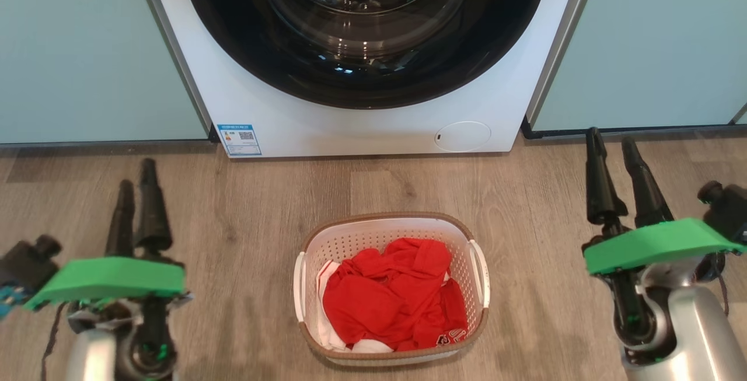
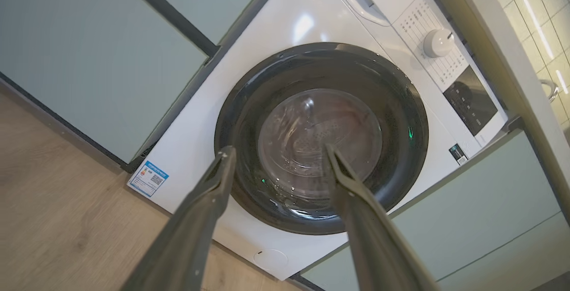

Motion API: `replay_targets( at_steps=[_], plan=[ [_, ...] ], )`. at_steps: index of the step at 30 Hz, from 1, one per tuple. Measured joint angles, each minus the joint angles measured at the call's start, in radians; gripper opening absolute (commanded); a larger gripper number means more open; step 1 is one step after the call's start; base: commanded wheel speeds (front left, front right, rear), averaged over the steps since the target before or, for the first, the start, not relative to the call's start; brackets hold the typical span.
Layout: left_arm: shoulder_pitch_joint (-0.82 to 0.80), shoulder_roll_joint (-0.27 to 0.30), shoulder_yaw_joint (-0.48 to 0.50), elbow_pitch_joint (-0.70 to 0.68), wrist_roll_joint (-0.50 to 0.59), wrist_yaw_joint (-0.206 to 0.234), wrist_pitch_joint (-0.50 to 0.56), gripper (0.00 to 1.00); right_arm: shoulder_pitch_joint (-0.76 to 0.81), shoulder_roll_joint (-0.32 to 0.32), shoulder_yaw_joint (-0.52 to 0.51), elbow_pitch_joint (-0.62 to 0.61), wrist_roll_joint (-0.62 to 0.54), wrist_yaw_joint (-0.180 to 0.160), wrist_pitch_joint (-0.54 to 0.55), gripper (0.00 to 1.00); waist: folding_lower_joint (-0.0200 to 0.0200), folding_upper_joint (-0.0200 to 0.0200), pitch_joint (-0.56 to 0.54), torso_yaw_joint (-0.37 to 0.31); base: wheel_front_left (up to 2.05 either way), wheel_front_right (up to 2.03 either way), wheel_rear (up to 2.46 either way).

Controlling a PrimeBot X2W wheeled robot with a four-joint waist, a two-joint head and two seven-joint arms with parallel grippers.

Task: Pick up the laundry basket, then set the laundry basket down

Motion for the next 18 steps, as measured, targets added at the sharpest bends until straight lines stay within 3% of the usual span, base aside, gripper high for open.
replay_targets(
  at_steps=[6, 11, 18],
  plan=[
    [0.0, 0.001, -0.088, -0.025, 0.165, 0.066, -0.02, 1.0, -0.01, -0.004, 0.035, -0.008, -0.106, 0.0, -0.018, 1.0, 0.0, 0.0, 0.001, -0.003, 0.0, 0.0, 0.0],
    [0.0, 0.003, -0.167, -0.025, 0.309, 0.094, -0.035, 1.0, -0.008, -0.014, 0.047, 0.035, -0.188, 0.0, -0.03, 1.0, 0.0, 0.0, -0.001, -0.006, 0.0, 0.0, 0.0],
    [0.0, 0.039, -0.28, 0.03, 0.421, 0.152, -0.056, 1.0, -0.008, -0.017, 0.08, 0.092, -0.25, 0.0, -0.052, 1.0, 0.0, 0.0, -0.006, -0.01, 0.0, 0.0, 0.0]
  ],
)
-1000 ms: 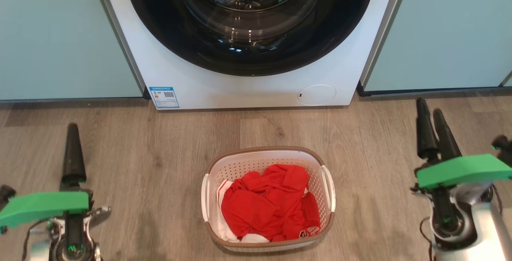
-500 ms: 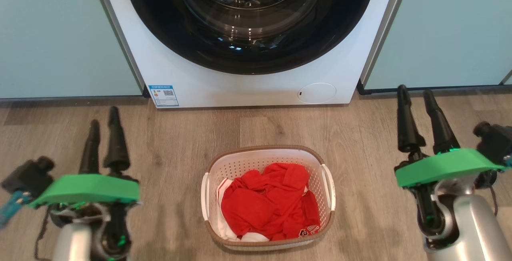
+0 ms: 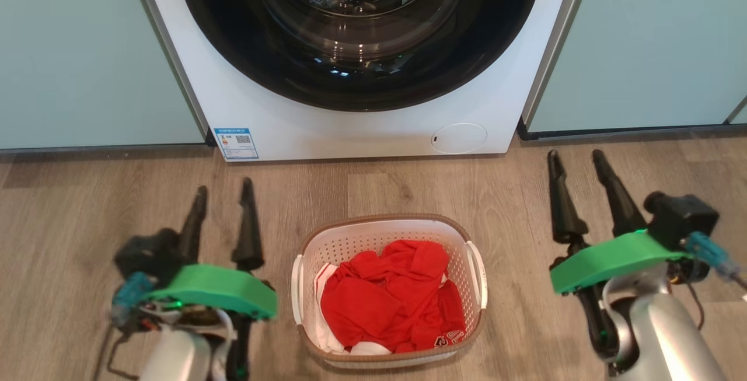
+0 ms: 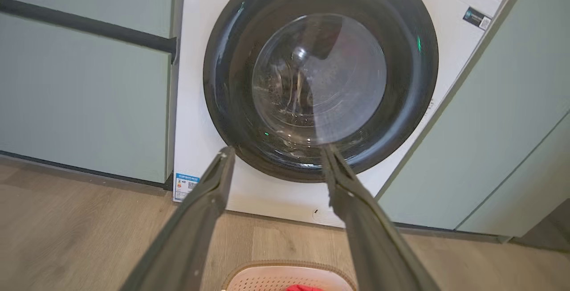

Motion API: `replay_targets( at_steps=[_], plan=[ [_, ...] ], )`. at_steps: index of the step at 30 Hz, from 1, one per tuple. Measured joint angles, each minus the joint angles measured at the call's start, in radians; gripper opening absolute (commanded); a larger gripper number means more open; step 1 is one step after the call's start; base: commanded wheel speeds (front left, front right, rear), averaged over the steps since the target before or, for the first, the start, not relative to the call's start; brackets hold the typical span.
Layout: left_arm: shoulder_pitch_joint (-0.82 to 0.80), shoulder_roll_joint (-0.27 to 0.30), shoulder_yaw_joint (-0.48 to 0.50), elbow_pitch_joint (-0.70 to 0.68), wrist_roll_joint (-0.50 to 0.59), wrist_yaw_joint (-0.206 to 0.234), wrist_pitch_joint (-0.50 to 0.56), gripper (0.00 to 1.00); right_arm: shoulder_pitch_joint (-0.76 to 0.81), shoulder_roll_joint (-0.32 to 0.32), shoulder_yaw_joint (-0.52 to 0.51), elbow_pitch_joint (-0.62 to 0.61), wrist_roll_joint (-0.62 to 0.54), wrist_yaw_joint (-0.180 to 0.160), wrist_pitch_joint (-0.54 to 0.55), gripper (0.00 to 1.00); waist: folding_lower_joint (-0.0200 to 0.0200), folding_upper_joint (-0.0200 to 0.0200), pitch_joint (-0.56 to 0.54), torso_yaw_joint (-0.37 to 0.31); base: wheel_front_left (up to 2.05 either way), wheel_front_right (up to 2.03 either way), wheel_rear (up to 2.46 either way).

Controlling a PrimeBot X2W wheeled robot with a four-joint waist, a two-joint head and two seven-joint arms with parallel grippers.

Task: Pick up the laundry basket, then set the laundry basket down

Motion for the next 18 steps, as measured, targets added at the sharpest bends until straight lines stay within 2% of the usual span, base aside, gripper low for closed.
replay_targets(
  at_steps=[5, 9, 18],
  plan=[
    [-0.002, 0.01, -0.062, 0.035, 0.031, 0.027, -0.013, 1.0, 0.002, -0.007, 0.027, 0.107, -0.02, 0.0, -0.013, 1.0, 0.0, 0.0, -0.007, -0.001, 0.0, 0.0, 0.0],
    [-0.008, 0.016, -0.087, 0.096, 0.066, 0.026, -0.023, 1.0, 0.002, -0.013, 0.058, 0.188, -0.048, 0.0, -0.024, 1.0, 0.0, 0.0, -0.013, -0.001, 0.0, 0.0, 0.0],
    [-0.011, 0.02, -0.141, 0.16, 0.172, 0.02, -0.051, 1.0, -0.005, -0.017, 0.095, 0.202, -0.146, 0.0, -0.05, 1.0, 0.0, 0.0, -0.016, 0.001, 0.0, 0.0, 0.0]
  ],
)
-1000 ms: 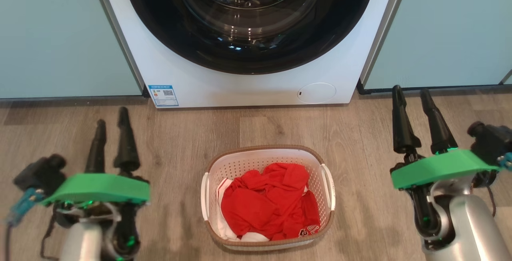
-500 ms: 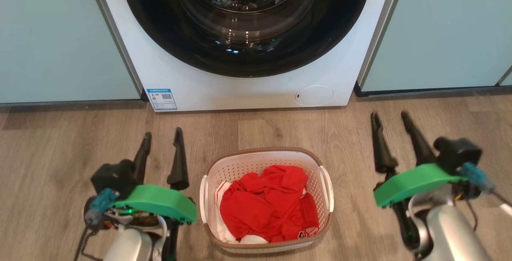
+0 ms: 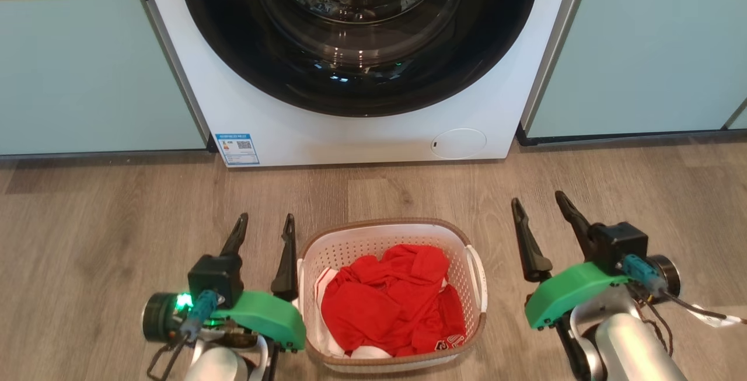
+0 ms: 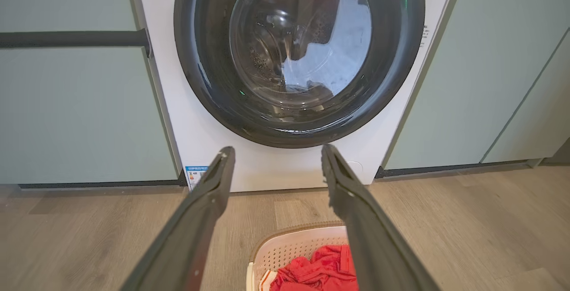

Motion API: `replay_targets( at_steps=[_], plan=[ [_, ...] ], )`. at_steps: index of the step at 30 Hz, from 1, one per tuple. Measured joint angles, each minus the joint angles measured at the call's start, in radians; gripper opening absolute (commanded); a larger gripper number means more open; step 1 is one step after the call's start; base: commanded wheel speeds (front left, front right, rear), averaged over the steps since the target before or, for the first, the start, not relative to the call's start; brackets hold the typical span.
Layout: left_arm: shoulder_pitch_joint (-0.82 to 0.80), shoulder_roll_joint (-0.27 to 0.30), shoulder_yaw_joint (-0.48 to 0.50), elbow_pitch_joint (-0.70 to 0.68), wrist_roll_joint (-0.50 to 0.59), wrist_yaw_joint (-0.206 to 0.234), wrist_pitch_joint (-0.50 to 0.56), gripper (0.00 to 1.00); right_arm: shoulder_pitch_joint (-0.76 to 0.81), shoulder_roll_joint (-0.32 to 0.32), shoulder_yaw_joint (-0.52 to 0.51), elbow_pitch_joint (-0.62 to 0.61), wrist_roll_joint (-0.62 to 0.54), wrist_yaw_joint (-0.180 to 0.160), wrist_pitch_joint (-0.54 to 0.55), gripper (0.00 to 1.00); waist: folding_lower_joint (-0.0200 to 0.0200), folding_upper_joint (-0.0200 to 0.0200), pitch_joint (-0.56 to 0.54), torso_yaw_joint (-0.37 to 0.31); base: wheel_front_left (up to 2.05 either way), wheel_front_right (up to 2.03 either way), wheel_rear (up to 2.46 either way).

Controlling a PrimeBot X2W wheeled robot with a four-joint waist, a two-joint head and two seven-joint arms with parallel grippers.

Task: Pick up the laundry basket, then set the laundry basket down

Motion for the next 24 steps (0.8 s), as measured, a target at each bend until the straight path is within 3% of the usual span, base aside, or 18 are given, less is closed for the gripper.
replay_targets(
  at_steps=[4, 15, 24],
  plan=[
    [0.0, -0.015, 0.032, -0.034, -0.024, -0.017, -0.009, 1.0, -0.001, -0.001, 0.001, -0.005, -0.057, 0.0, -0.011, 1.0, 0.0, 0.0, 0.001, 0.002, 0.0, 0.0, 0.0],
    [0.0, -0.038, 0.109, -0.117, 0.075, -0.051, -0.043, 1.0, -0.002, 0.006, 0.002, -0.08, -0.158, 0.0, -0.042, 1.0, 0.0, 0.0, 0.01, 0.008, 0.0, 0.0, 0.0],
    [0.005, -0.039, 0.132, -0.094, 0.058, -0.042, -0.056, 1.0, 0.0, 0.01, -0.019, -0.058, -0.198, 0.0, -0.052, 1.0, 0.0, 0.0, 0.008, 0.008, 0.0, 0.0, 0.0]
  ],
)
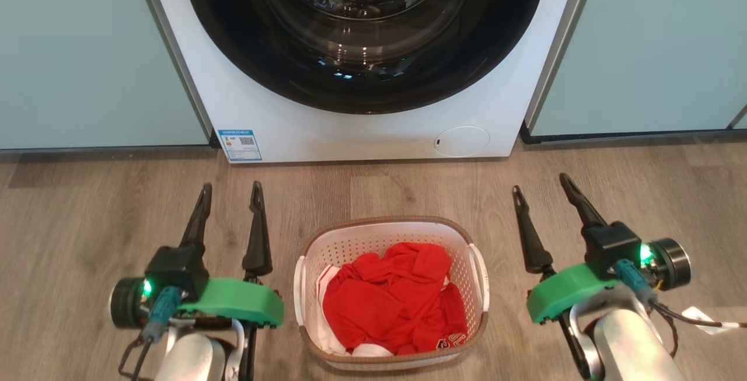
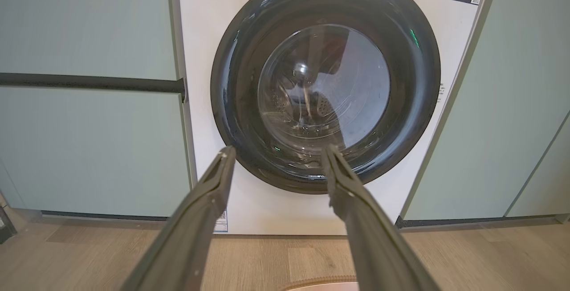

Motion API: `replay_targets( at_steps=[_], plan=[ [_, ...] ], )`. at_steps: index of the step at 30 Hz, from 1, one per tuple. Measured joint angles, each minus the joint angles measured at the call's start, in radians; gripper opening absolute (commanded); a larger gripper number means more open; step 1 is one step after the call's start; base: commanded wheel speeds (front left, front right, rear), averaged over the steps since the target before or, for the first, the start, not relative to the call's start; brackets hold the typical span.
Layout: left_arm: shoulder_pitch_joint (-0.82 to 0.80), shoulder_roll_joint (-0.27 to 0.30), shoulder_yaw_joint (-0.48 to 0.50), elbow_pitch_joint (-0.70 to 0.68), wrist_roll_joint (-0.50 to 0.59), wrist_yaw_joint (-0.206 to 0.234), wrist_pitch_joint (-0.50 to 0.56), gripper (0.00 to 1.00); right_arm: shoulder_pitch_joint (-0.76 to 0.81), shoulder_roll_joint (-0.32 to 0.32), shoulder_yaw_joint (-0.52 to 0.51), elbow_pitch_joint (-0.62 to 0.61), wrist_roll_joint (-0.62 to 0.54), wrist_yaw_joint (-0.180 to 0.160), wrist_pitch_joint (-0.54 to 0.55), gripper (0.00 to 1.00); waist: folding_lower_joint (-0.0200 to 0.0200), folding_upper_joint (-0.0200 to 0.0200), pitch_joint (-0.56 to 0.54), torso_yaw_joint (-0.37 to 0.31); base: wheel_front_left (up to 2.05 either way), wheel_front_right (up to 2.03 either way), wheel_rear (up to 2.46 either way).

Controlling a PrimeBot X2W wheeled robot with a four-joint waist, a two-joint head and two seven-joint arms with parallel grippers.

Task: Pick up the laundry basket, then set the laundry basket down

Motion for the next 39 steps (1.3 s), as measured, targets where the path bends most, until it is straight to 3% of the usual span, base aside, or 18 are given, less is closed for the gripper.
replay_targets(
  at_steps=[19, 39],
  plan=[
    [0.004, 0.0, 0.009, 0.132, -0.049, -0.044, 0.0, 1.0, 0.002, 0.01, -0.01, 0.089, 0.021, 0.0, 0.0, 1.0, 0.0, 0.0, -0.004, -0.017, 0.0, 0.0, 0.0],
    [0.016, 0.0, 0.009, 0.144, -0.035, -0.044, 0.0, 1.0, 0.002, 0.011, -0.015, 0.087, 0.021, 0.0, 0.0, 1.0, 0.0, 0.0, 0.003, -0.013, 0.0, 0.0, 0.0]
  ],
)
